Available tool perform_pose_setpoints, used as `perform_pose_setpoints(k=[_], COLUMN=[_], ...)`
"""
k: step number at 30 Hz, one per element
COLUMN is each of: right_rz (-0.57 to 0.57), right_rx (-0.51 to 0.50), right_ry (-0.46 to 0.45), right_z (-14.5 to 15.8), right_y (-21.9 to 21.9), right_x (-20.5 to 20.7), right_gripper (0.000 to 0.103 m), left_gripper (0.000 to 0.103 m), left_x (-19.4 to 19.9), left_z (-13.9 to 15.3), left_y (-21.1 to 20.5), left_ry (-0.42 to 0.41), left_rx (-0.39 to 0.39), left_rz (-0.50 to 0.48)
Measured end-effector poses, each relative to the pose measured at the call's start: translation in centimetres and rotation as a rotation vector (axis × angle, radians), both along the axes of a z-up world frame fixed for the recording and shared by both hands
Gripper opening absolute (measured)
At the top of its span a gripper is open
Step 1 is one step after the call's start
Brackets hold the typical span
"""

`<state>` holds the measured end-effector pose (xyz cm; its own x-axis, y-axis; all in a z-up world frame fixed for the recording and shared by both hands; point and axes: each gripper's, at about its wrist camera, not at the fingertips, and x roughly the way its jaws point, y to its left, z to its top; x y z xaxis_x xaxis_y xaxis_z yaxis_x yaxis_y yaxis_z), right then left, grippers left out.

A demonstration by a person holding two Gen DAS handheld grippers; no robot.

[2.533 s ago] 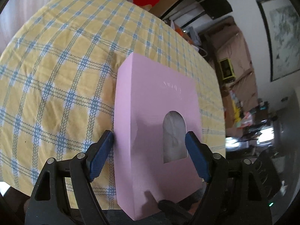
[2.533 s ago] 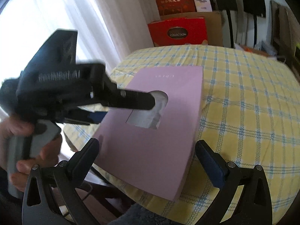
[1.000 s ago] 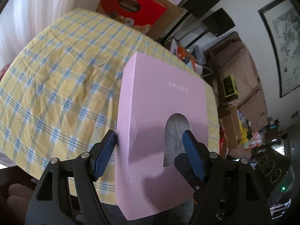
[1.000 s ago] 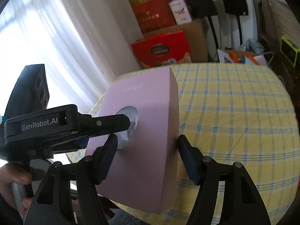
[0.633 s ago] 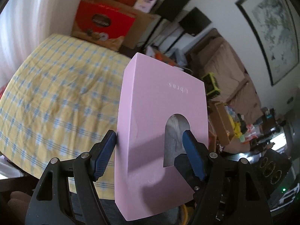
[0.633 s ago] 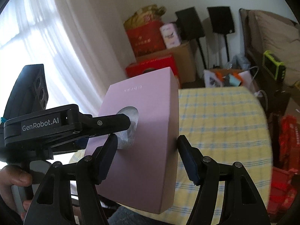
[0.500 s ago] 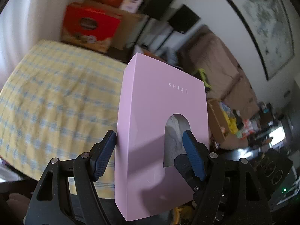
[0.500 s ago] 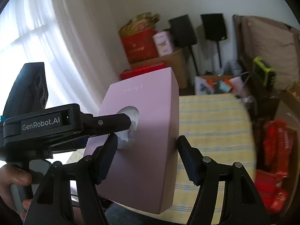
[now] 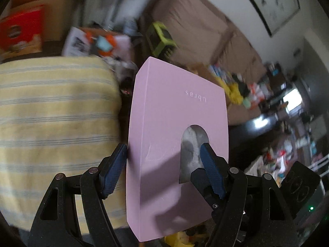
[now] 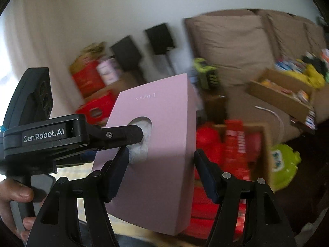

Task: Organize objects
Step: 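Lower the pink tissue box into the cardboard box and open the left gripper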

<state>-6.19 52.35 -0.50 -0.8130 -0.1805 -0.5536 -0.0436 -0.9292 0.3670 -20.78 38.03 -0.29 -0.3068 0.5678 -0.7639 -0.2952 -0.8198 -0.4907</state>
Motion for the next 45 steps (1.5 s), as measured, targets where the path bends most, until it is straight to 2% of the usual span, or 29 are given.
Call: perform_pose_setpoints(k=[3,6,11,13,16,19,25,30,34,38,41,43,44,45], right_rz=[-0.065,-0.116,-0.156,-0.163,-0.176,-0.173,-0.195,-0.239,-0.257,-0.286,-0.298,-0.293,-0.3,-0.305], right_rx=[-0.01,-0.031,-0.07,-0.07,-0.165,-0.151,-0.097,-0.124,-0.126,-0.064,-0.054,-0.012,0.028,0.055], right_ry=[-0.059,-0.136,-0.259,-0.278,-0.259,-0.272,-0.239,-0.178,-0.139,-0.144,-0.144,-0.151,-0.155,-0.158], right_z=[-3.3,-7.4,-14.0,-15.4,-16.7,-16.6,-14.8,-12.1,-10.4,-7.4,-4.6,-2.5,-1.3,-0.4], right_y=[4.7,8.6,11.0,11.3,12.7,12.9,13.1,12.7,10.7,8.0,6.8,5.6,4.7,4.1], right_x=[-0.2,-0.5,-1.1,-1.4,-1.4,-1.3,0.0,3.2,6.6,10.1,11.7,12.7,13.3,13.7], right_gripper=[0.067,0.067,0.067,0.067,0.069,0.069,0.071,0.073,0.073,0.073,0.073,0.073,0.073,0.073], left_gripper=[0.07,0.07,0.068,0.066,0.066,0.066,0.07,0.07,0.073,0.073,0.08,0.087,0.094,0.097], left_x=[-1.5,-2.6,-2.8,-2.5,-2.1,-2.4,-2.3,-0.5,2.7,7.5,10.3,12.1,13.1,14.1], left_z=[-3.9,-9.1,-15.0,-16.6,-17.0,-17.2,-14.7,-11.2,-8.3,-5.2,-2.7,-0.9,-0.1,0.5], left_y=[5.8,10.7,14.9,14.9,15.0,14.9,13.4,11.1,9.4,6.6,4.1,2.2,1.3,0.6], left_ry=[-0.051,-0.117,-0.172,-0.19,-0.167,-0.184,-0.073,0.039,0.168,0.308,0.341,0.359,0.366,0.375], left_rx=[-0.023,-0.06,-0.179,-0.171,-0.152,-0.134,-0.16,-0.195,-0.291,-0.381,-0.377,-0.351,-0.33,-0.311], left_rz=[-0.078,-0.131,-0.16,-0.148,-0.159,-0.163,-0.127,-0.112,-0.123,-0.146,-0.125,-0.112,-0.123,-0.144])
